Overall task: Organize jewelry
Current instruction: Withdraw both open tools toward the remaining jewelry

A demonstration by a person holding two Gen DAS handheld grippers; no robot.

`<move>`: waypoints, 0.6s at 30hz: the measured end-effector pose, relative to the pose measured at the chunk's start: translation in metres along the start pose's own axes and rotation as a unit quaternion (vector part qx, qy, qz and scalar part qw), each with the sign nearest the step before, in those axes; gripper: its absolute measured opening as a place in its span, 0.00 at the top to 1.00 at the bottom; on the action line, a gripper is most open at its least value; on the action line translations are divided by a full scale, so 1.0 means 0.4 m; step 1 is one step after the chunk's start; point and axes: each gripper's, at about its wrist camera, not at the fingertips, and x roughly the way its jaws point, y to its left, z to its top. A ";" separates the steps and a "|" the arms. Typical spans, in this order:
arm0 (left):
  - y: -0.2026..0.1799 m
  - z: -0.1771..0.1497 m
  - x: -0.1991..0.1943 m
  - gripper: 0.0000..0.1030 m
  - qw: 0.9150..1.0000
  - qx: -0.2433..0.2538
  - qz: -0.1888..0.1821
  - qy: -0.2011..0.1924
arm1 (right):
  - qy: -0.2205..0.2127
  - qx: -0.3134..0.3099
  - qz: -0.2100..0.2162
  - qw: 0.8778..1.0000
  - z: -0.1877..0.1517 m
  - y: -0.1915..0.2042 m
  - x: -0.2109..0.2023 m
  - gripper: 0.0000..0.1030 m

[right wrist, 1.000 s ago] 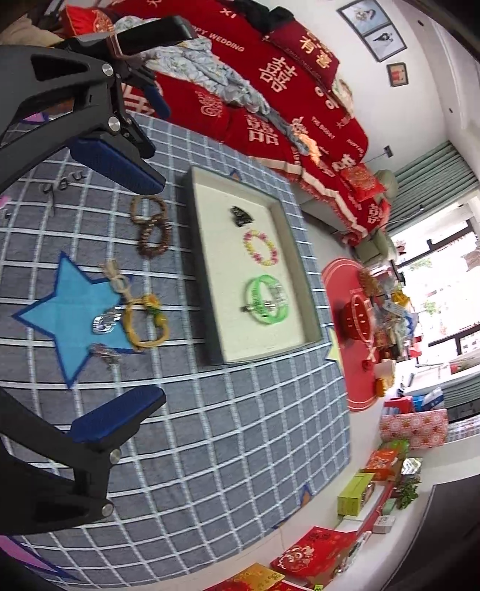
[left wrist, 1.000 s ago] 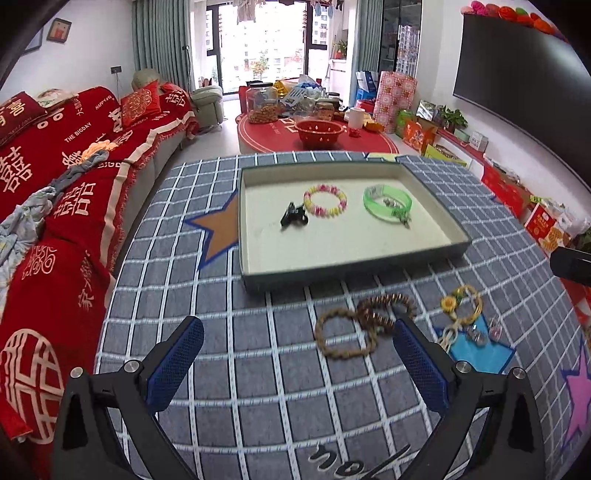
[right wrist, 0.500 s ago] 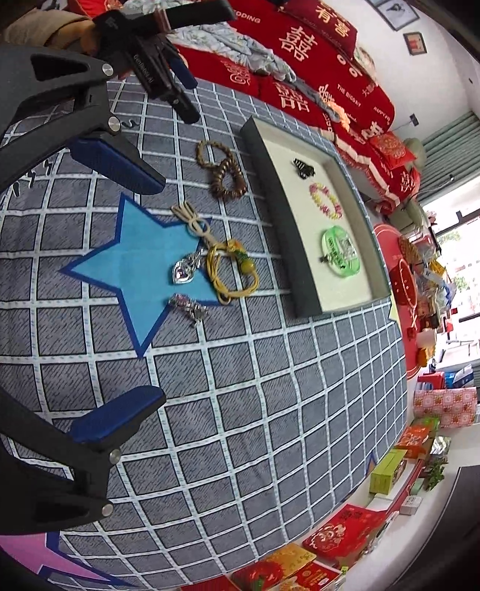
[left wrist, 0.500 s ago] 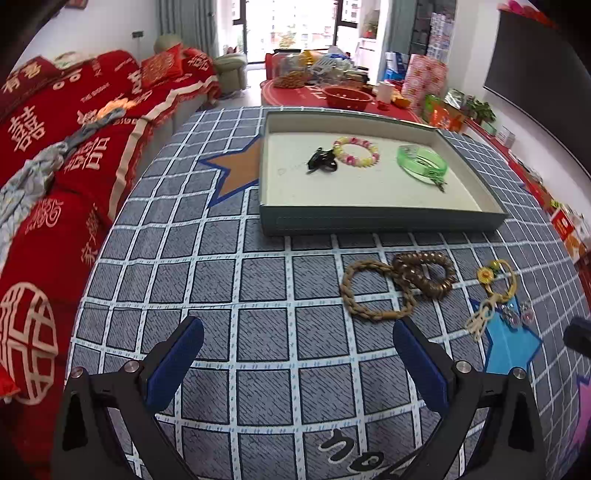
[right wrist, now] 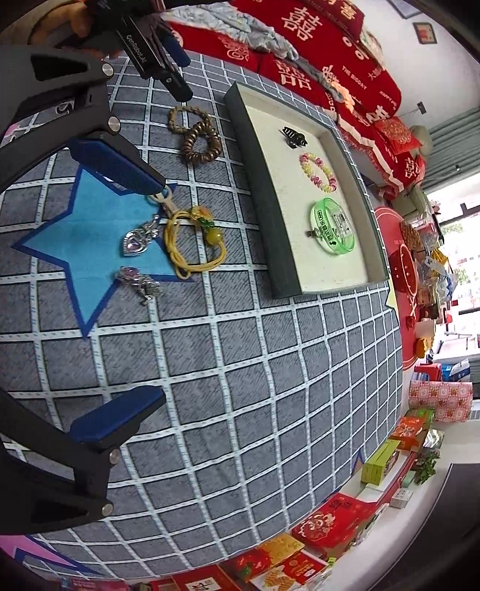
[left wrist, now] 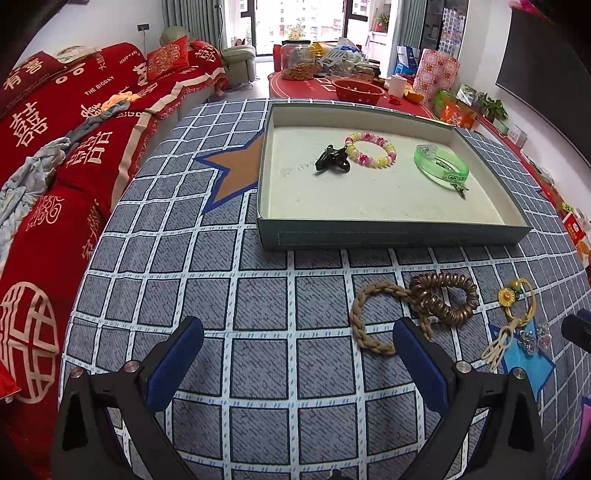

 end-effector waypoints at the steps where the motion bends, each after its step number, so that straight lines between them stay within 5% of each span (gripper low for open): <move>1: -0.001 0.002 0.003 0.00 1.000 0.001 0.002 0.001 | 0.000 -0.008 0.000 1.000 0.004 0.007 0.006 0.00; 18: -0.038 0.007 0.050 0.00 0.999 0.038 0.018 0.010 | 0.037 -0.107 -0.011 0.993 0.041 0.128 0.141 0.16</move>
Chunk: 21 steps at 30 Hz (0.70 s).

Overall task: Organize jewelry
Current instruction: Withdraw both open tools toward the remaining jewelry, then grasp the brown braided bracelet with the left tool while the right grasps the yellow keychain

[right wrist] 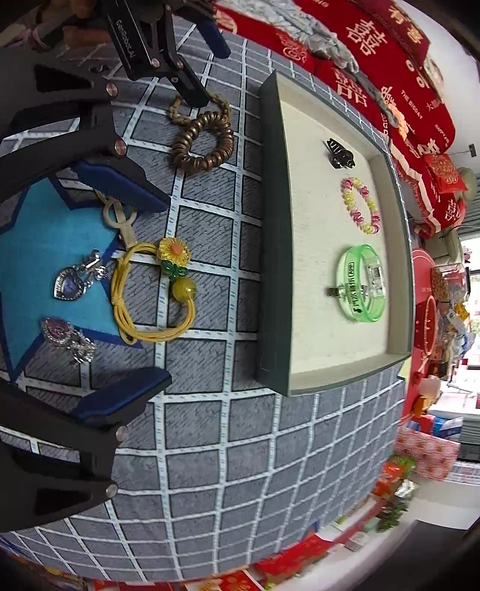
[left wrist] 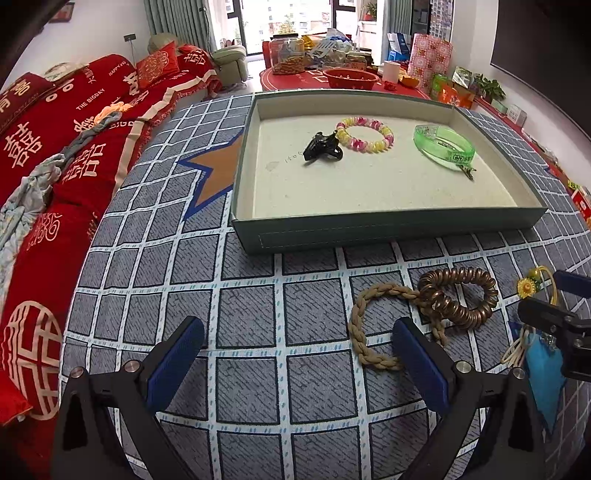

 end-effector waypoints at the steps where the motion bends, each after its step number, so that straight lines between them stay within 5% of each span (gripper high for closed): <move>1: -0.003 -0.001 0.002 0.00 1.000 0.001 -0.001 0.000 | 0.000 -0.005 -0.006 1.000 0.002 0.003 0.001 0.16; 7: -0.022 0.001 -0.003 0.04 1.000 0.001 -0.023 -0.003 | -0.005 -0.017 -0.023 1.000 0.006 0.025 0.005 0.24; 15: -0.066 0.002 -0.028 0.44 0.997 0.041 -0.061 -0.006 | -0.013 -0.010 -0.023 1.000 0.013 0.025 -0.011 0.70; 19: -0.079 -0.001 -0.037 0.81 0.996 0.052 -0.069 -0.006 | -0.016 -0.003 -0.023 1.000 0.008 0.016 -0.017 0.88; 21: -0.077 -0.004 -0.042 0.81 0.996 0.050 -0.078 -0.006 | -0.021 0.009 -0.022 0.999 0.004 0.006 -0.025 0.88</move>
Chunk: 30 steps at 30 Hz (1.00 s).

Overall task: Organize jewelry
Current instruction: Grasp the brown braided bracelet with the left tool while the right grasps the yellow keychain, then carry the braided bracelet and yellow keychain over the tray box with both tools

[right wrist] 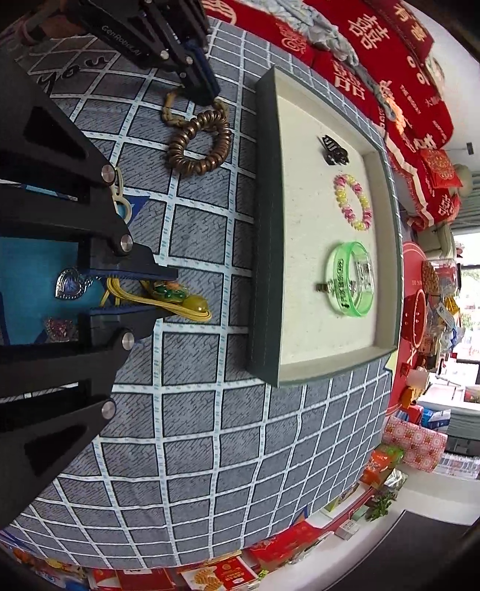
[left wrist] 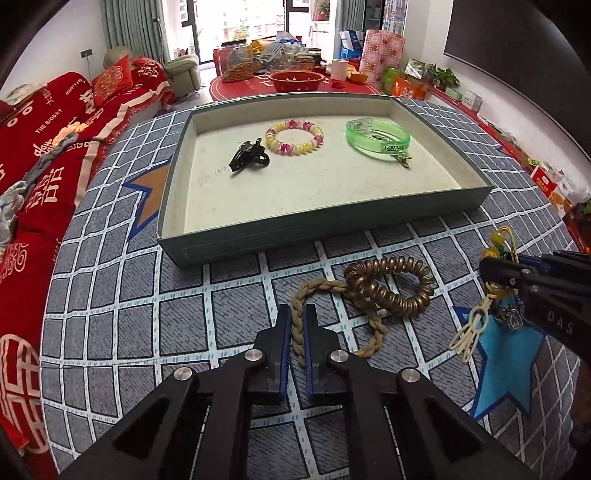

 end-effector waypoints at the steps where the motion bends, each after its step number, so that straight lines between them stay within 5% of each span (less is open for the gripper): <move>1: 0.009 -0.001 -0.002 0.81 1.000 -0.009 -0.013 0.001 | -0.004 0.008 0.004 1.000 -0.002 -0.009 -0.008 0.88; 15: 0.064 0.008 -0.121 0.81 0.996 -0.044 -0.064 -0.047 | -0.045 0.080 0.085 0.992 -0.003 -0.101 -0.128 0.88; 30: 0.090 0.120 -0.233 0.81 0.991 -0.046 -0.076 -0.096 | -0.080 0.092 0.117 0.986 0.079 -0.118 -0.213 0.88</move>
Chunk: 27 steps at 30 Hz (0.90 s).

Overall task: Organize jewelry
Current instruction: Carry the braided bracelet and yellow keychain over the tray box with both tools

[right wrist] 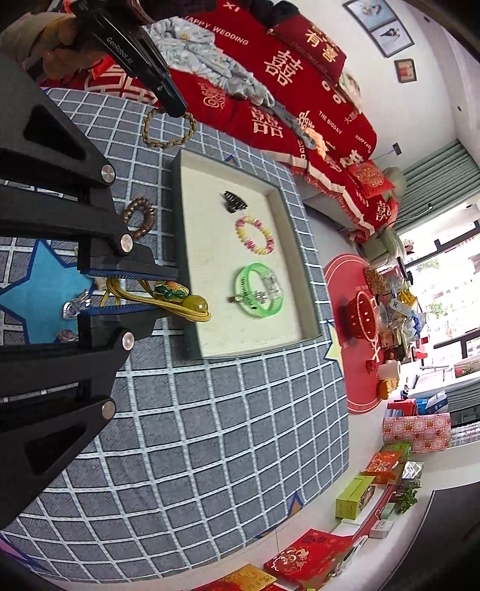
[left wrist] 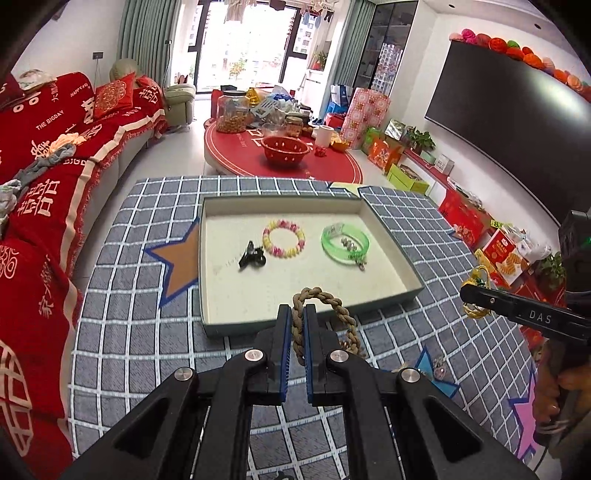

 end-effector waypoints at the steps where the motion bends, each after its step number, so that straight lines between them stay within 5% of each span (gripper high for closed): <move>1: 0.000 0.008 0.001 0.81 1.000 0.001 0.002 -0.001 | -0.001 0.000 0.002 1.000 0.010 0.005 0.000 0.88; 9: 0.016 0.078 0.049 0.81 1.000 0.012 0.024 -0.004 | -0.001 -0.008 0.010 1.000 0.089 0.038 0.039 0.88; 27: 0.059 0.090 0.301 0.81 0.995 0.030 0.045 0.080 | 0.092 -0.004 0.022 0.995 0.129 0.064 0.328 0.88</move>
